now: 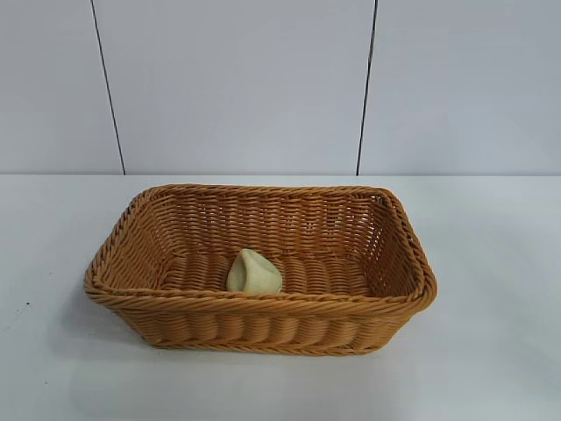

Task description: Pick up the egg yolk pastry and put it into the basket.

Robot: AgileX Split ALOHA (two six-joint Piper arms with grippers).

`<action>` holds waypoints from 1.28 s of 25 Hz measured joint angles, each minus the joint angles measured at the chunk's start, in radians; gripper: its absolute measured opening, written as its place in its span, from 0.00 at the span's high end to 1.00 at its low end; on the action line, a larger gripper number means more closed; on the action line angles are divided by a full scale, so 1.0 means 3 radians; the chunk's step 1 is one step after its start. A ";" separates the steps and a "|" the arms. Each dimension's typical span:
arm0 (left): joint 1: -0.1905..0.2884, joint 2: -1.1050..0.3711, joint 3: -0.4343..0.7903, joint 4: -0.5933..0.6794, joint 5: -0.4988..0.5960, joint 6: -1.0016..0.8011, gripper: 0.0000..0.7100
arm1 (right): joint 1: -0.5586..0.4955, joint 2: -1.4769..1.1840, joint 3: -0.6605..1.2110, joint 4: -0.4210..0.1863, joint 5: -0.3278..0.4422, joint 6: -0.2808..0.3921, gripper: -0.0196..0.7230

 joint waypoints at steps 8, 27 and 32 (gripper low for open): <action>0.0000 0.0000 0.0000 0.0000 0.0000 0.0000 0.02 | 0.0000 -0.1315 0.0871 0.0010 -0.0557 -0.0007 0.04; 0.0000 0.0000 0.0000 0.0000 0.0000 0.0000 0.02 | 0.0000 -0.3241 0.1204 0.0010 -0.0607 -0.0114 0.04; 0.0000 0.0000 0.0000 0.0000 0.0000 0.0000 0.02 | 0.0000 -0.3653 0.1201 0.0010 -0.0607 -0.0114 0.04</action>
